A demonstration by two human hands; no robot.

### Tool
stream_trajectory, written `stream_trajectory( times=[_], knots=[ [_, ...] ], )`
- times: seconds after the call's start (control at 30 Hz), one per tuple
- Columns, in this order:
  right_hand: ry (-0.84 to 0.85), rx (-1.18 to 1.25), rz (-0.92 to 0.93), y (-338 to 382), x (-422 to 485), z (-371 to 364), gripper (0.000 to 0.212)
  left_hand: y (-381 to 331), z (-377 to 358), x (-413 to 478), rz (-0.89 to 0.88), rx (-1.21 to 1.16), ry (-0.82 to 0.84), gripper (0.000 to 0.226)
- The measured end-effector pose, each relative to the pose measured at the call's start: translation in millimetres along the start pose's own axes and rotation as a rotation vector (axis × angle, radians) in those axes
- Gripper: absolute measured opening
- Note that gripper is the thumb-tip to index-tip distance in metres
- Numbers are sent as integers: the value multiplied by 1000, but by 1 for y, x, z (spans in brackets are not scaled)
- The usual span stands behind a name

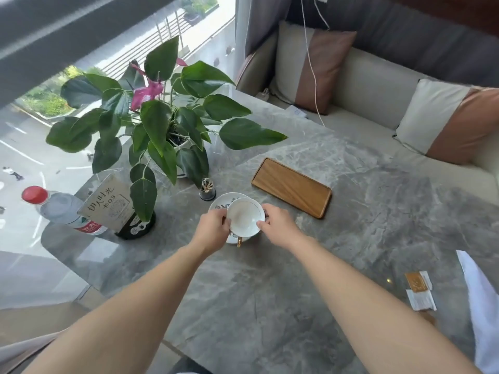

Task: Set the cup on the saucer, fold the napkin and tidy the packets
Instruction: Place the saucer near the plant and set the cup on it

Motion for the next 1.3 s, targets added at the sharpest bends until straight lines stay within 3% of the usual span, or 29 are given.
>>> stream_trajectory(
  times=[0.43,0.73,0.97,1.1,1.2,1.3],
  knots=[
    [37,-11,-65,21,29,-22,32,25,19,27,45,-6,33,35],
    [36,-3,-83,23,25,-25,34,31,20,28,60,-26,58,28],
    [24,47,-137,17,12,-25,60,37,27,22,44,-60,-11,20],
    [-96,3,-135,6,-6,-17,60,22,31,9,-185,170,-94,48],
    [-184,-207,-168,-14,-28,-9,76,-12,17,-4,-449,301,-90,59],
    [-245,-386,-195,-38,-52,1,83,-45,-9,-13,-562,434,-43,67]
  ],
)
Point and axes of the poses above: each hand's wrist, its own x-axis towards the middle knuckle, its own z-axis out of the back of the hand, y = z × x, the point moved 5 cm from there along x, towards the middle knuckle, and after that the axes turned 9 degrees about -x, right-handed, at the moved point
